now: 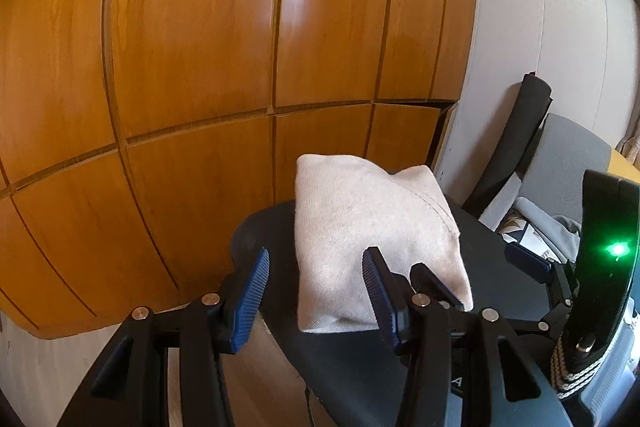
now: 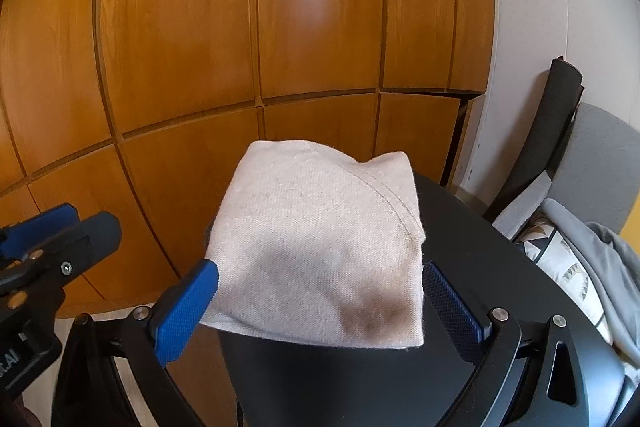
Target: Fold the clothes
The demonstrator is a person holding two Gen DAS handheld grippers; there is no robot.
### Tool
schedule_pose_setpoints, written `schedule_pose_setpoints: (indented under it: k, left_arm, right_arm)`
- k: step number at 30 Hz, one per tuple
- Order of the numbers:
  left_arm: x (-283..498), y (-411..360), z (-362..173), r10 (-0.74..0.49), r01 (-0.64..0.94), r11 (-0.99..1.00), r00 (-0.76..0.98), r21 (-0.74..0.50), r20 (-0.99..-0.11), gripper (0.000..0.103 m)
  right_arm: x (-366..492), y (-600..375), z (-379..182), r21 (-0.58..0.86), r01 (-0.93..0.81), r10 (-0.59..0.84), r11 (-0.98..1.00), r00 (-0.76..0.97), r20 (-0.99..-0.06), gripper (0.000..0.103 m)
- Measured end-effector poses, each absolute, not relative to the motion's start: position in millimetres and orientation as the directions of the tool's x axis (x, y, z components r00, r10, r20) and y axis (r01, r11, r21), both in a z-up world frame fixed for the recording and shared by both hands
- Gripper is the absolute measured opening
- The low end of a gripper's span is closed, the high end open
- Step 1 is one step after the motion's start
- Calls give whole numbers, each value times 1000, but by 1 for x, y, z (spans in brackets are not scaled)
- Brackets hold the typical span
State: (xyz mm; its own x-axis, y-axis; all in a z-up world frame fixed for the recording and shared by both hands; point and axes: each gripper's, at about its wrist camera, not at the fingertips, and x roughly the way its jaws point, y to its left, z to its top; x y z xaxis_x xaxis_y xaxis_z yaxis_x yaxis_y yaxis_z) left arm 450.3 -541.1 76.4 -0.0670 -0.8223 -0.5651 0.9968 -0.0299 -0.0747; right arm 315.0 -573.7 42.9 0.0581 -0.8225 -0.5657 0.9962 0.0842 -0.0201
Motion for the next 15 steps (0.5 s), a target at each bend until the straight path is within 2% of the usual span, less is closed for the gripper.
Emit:
schedule_pose_setpoints:
  k: [11, 15]
  left_arm:
    - [456, -537, 71, -845, 999, 15, -9, -41, -535, 48]
    - [457, -540, 69, -835, 999, 10, -15, -43, -551, 48]
  right_arm:
    - [318, -576, 34, -21, 996, -810, 91, 61, -584, 103]
    - [316, -577, 30, -15, 996, -804, 88, 62, -591, 103]
